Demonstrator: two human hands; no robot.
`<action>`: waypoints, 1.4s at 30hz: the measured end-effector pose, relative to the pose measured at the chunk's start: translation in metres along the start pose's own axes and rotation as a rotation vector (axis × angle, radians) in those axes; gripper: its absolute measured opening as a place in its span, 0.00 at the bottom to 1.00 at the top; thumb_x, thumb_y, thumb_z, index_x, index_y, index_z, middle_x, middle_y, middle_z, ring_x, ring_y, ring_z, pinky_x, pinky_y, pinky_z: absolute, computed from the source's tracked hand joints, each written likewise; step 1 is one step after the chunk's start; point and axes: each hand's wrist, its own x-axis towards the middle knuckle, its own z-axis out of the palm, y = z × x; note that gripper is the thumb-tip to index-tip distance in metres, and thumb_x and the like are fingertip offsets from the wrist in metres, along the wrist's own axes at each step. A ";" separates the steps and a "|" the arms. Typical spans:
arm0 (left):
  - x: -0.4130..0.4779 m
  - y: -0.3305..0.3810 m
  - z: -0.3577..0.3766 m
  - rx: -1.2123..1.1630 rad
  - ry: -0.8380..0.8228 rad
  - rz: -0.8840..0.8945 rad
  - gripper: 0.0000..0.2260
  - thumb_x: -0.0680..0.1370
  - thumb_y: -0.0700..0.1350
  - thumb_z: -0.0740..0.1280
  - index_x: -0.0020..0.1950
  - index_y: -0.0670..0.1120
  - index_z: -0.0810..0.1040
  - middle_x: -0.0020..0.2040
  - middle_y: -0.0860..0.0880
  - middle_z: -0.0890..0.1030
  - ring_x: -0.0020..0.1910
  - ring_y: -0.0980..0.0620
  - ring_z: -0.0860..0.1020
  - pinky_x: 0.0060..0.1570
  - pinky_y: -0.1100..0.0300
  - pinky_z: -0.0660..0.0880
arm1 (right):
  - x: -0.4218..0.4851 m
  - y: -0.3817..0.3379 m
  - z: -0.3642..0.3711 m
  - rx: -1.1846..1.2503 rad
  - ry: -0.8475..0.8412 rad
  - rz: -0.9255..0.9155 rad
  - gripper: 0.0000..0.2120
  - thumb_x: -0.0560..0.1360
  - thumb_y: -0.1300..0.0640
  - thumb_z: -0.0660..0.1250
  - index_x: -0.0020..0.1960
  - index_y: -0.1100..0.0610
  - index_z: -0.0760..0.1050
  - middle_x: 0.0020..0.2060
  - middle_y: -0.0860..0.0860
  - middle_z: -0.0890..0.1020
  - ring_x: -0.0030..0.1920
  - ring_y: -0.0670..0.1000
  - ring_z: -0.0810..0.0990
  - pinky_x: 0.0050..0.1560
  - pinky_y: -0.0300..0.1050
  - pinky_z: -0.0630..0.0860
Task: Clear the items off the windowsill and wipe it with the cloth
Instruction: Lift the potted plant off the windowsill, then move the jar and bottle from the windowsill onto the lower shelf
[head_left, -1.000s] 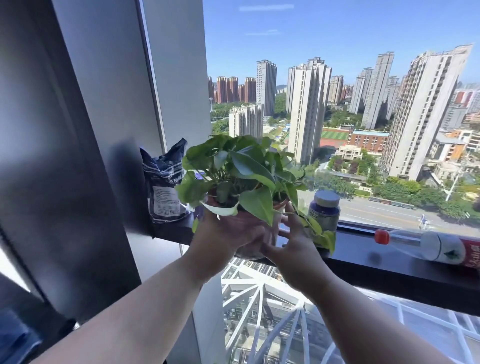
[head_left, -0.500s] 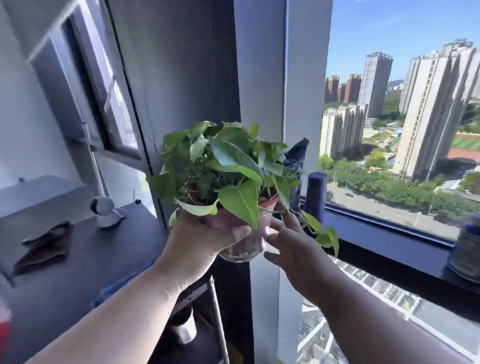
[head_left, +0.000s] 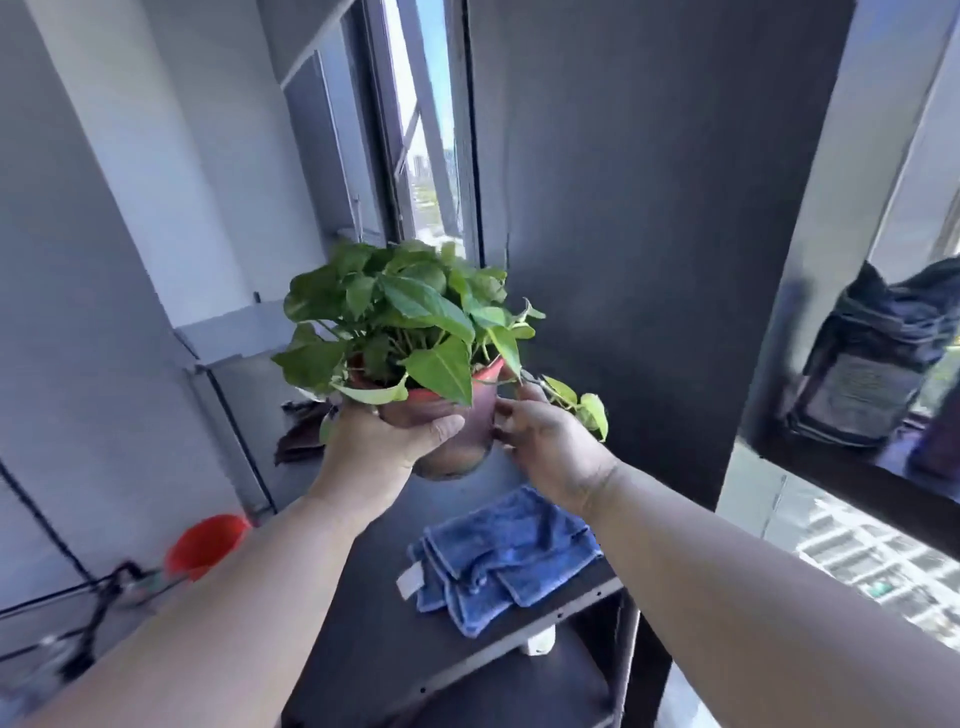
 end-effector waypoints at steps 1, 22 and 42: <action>0.006 -0.011 -0.006 0.040 0.017 -0.006 0.18 0.68 0.46 0.84 0.54 0.63 0.88 0.54 0.61 0.90 0.56 0.61 0.87 0.57 0.67 0.80 | 0.013 0.005 0.004 -0.005 0.022 0.019 0.39 0.64 0.59 0.61 0.77 0.51 0.69 0.66 0.57 0.81 0.57 0.56 0.69 0.54 0.54 0.61; 0.006 -0.094 0.009 0.179 -0.015 -0.282 0.26 0.68 0.51 0.86 0.63 0.49 0.83 0.60 0.53 0.87 0.61 0.55 0.83 0.65 0.57 0.77 | 0.045 0.047 0.002 -0.011 0.277 0.154 0.08 0.83 0.68 0.59 0.53 0.70 0.76 0.59 0.80 0.73 0.27 0.42 0.76 0.27 0.33 0.72; -0.055 0.063 0.106 -0.008 -0.370 -0.389 0.06 0.80 0.52 0.75 0.56 0.54 0.86 0.51 0.58 0.89 0.55 0.53 0.86 0.60 0.52 0.80 | -0.151 -0.042 -0.077 0.076 0.405 0.063 0.23 0.83 0.46 0.54 0.73 0.50 0.76 0.65 0.55 0.84 0.64 0.56 0.83 0.67 0.51 0.74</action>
